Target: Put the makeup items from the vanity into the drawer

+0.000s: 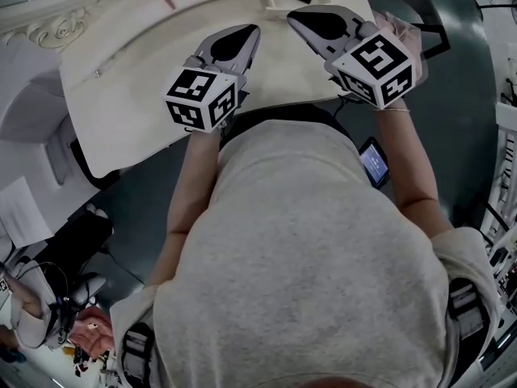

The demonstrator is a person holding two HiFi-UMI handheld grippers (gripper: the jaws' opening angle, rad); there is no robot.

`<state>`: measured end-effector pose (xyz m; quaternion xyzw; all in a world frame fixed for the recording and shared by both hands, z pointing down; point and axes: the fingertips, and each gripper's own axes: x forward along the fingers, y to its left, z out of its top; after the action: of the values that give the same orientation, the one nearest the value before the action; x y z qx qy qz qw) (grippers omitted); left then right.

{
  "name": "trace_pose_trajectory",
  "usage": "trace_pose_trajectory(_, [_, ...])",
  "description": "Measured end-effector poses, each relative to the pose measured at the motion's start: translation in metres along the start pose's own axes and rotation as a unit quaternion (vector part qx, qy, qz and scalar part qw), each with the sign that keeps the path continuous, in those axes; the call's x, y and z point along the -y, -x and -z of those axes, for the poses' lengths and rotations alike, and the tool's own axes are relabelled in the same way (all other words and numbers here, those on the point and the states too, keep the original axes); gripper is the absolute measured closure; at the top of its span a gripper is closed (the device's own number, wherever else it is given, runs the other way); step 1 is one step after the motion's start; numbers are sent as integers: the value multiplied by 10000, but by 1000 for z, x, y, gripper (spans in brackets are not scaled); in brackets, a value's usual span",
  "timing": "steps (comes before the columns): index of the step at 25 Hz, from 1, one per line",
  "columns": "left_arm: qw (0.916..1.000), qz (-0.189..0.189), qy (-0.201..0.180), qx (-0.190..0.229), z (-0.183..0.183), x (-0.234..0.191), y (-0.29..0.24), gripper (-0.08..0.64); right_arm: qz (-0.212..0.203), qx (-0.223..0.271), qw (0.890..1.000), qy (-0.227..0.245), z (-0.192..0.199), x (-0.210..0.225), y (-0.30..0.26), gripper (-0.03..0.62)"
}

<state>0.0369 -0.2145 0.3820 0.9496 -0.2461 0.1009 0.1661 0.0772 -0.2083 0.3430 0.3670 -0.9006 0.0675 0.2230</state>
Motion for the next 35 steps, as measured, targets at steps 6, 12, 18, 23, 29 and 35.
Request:
trace_pose_trajectory(6, [10000,0,92,-34,5,-1,-2,551,-162,-103,9998,68,3,-5,-5,584])
trace_pose_trajectory(12, [9999,-21,134,-15,6,-3,-3,551,-206,-146,9997,51,6,-5,-6,584])
trace_pose_trajectory(18, [9997,-16,242,-54,10,-5,-6,551,-96,-81,9999,-88,7,-1,-10,584])
trace_pose_trajectory(23, [9993,-9,352,-140,19,-2,-8,551,121,63,9995,-296,9,3,-14,584])
trace_pose_trajectory(29, [9993,-1,304,-231,24,-1,-8,551,152,152,9987,-460,12,-2,-21,584])
trace_pose_trajectory(35, [9991,-107,392,-150,22,-7,-7,551,128,131,9985,-506,16,-6,-25,584])
